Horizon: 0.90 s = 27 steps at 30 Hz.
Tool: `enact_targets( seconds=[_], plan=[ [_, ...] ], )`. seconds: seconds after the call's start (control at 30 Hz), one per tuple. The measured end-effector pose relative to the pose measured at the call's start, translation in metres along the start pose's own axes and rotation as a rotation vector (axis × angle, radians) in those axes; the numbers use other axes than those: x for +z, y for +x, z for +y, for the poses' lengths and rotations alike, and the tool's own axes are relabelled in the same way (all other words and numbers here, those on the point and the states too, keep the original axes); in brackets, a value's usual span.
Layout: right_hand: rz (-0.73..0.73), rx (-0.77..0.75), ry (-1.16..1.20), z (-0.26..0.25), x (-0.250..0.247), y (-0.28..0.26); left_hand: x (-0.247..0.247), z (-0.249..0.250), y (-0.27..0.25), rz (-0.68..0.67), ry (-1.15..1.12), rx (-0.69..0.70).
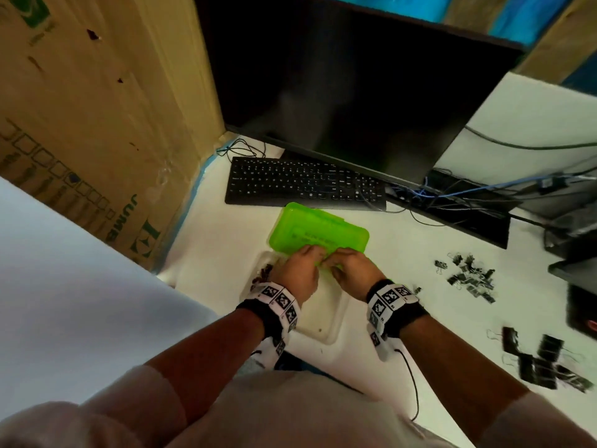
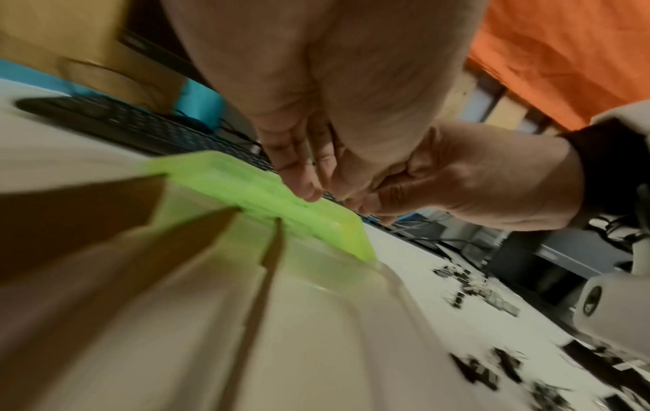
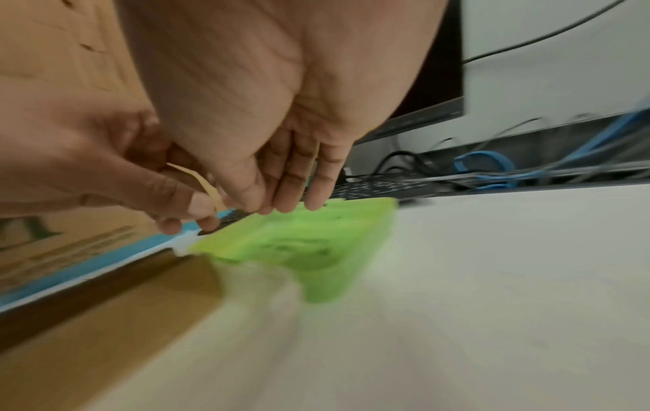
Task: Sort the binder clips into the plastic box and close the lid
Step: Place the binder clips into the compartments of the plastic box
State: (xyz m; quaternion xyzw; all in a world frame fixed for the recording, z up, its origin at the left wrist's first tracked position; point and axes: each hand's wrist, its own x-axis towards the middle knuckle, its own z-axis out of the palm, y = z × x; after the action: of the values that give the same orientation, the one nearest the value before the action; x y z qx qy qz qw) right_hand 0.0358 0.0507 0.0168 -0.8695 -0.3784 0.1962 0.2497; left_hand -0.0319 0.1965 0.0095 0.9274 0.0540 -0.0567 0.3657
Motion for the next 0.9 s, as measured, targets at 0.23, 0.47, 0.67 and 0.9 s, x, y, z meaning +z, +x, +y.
enact_targets(
  seconds=[0.23, 0.47, 0.67, 0.9],
  plan=[
    [0.043, 0.430, -0.167, 0.093, -0.027, -0.107, 0.077, 0.062, 0.019, -0.449, -0.040, 0.065],
    [-0.271, 0.511, -0.161, 0.122, -0.022, -0.157, 0.136, 0.084, 0.009, -0.621, 0.213, 0.107],
    [-0.130, 0.563, 0.212, 0.123, -0.016, -0.166, 0.141, 0.084, 0.013, -0.581, 0.220, 0.201],
    [-0.164, 0.498, 0.117, 0.108, 0.004, -0.152, 0.145, 0.093, 0.016, -0.590, 0.053, 0.119]
  ],
)
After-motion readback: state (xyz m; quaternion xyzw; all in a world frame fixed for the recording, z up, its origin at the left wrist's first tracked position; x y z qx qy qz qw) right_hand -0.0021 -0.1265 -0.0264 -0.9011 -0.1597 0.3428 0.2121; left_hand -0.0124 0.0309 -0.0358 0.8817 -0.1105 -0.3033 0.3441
